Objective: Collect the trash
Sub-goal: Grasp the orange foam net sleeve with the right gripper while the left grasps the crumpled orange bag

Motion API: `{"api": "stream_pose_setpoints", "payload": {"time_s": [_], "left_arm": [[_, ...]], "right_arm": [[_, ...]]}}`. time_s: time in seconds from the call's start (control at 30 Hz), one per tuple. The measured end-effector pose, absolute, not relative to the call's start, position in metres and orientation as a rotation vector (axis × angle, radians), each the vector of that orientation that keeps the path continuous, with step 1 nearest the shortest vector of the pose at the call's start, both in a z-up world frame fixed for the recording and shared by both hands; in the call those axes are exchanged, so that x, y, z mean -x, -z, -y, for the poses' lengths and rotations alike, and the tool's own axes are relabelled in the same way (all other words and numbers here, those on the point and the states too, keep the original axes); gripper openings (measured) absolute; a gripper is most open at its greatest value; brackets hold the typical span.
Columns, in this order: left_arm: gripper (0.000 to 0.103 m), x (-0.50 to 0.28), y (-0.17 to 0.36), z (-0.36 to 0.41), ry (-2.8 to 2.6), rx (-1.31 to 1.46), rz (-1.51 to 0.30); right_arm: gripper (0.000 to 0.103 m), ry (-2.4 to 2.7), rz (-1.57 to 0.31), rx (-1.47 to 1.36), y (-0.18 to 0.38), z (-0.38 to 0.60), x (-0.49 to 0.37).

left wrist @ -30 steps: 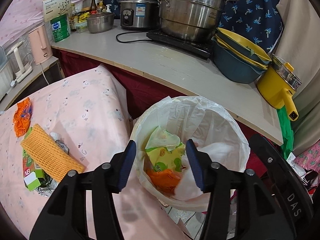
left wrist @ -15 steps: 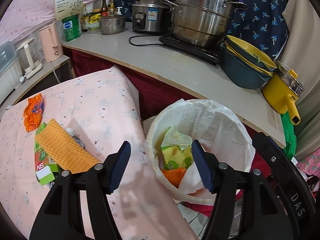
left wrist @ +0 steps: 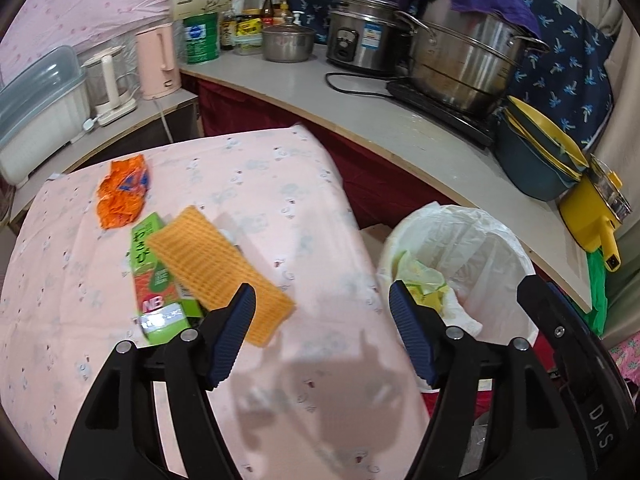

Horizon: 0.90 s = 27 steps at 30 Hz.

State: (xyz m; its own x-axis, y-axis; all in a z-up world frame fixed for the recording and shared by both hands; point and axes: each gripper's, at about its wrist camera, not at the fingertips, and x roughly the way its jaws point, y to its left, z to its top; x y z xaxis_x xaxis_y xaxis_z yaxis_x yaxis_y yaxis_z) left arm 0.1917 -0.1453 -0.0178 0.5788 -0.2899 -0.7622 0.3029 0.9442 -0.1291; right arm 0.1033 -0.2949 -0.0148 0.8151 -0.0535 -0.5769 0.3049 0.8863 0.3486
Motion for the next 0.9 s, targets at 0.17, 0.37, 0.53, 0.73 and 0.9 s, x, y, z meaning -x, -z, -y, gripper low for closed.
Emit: {"api": "stream_pose_setpoints", "payload": {"time_s": [0.17, 0.37, 0.53, 0.73, 0.9], "left_arm": [[0.067, -0.196, 0.018, 0.116, 0.304, 0.011, -0.887], [0.067, -0.202, 0.024, 0.077, 0.248, 0.041, -0.894], [0.067, -0.207, 0.033, 0.046, 0.194, 0.050, -0.902], [0.067, -0.216, 0.043, 0.011, 0.131, 0.076, -0.917], [0.067, -0.227, 0.050, -0.015, 0.087, 0.085, -0.924]], "right_arm": [[0.032, 0.158, -0.610, -0.419, 0.014, 0.272, -0.112], [0.032, 0.102, -0.658, -0.391, 0.023, 0.243, -0.128], [0.033, 0.047, -0.716, -0.360, 0.038, 0.214, -0.143], [0.034, -0.012, -0.783, -0.323, 0.060, 0.182, -0.161], [0.034, -0.045, -0.825, -0.300, 0.075, 0.164, -0.178]]}}
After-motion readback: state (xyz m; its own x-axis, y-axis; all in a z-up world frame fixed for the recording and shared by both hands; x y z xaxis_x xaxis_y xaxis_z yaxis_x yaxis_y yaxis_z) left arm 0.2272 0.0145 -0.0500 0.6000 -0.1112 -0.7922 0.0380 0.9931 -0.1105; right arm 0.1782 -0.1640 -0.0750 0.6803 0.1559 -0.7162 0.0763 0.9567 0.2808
